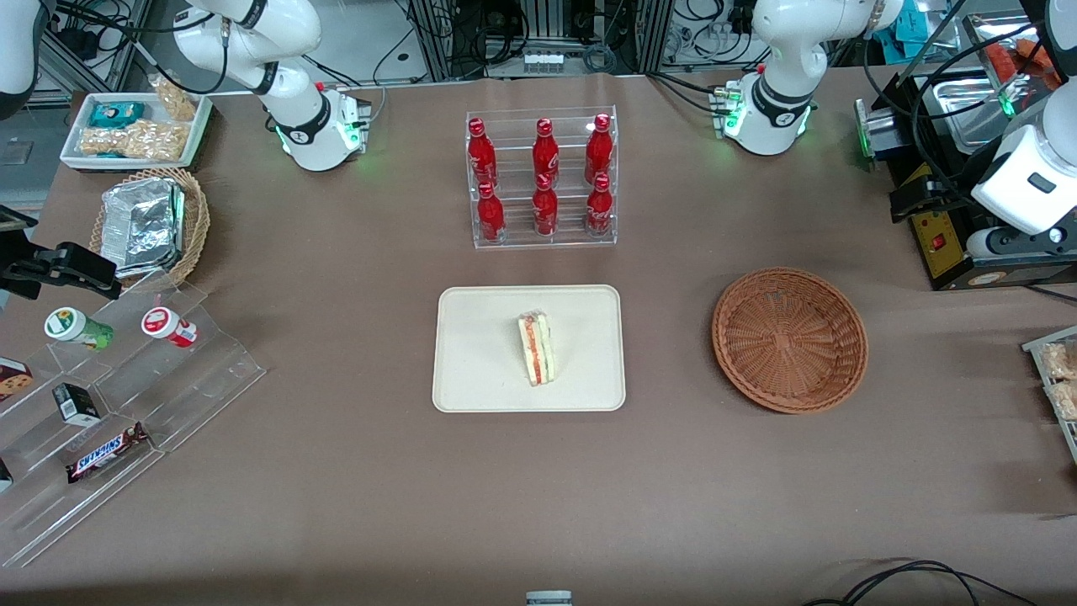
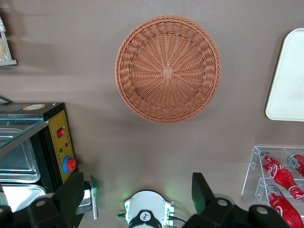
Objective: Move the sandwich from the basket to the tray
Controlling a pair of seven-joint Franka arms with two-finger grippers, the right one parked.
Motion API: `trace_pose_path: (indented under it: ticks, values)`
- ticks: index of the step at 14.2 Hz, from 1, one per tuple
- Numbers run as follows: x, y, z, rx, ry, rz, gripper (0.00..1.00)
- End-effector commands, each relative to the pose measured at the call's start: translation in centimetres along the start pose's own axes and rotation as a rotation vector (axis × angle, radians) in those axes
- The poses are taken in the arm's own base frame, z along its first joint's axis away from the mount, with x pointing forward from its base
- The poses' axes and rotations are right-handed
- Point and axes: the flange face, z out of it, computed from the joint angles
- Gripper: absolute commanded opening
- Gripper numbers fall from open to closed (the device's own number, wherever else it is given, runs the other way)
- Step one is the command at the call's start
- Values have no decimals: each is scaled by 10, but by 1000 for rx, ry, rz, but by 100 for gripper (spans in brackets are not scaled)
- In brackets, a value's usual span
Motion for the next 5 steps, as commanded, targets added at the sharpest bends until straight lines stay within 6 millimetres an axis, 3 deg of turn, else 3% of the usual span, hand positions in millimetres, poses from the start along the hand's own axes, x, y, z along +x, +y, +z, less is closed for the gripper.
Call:
trace_pose_path:
  ticks: [1,5]
  values:
    - [-5,-4,-13,-12,11,12,100]
    - [-6,-2,-14,-15,14,13,100]
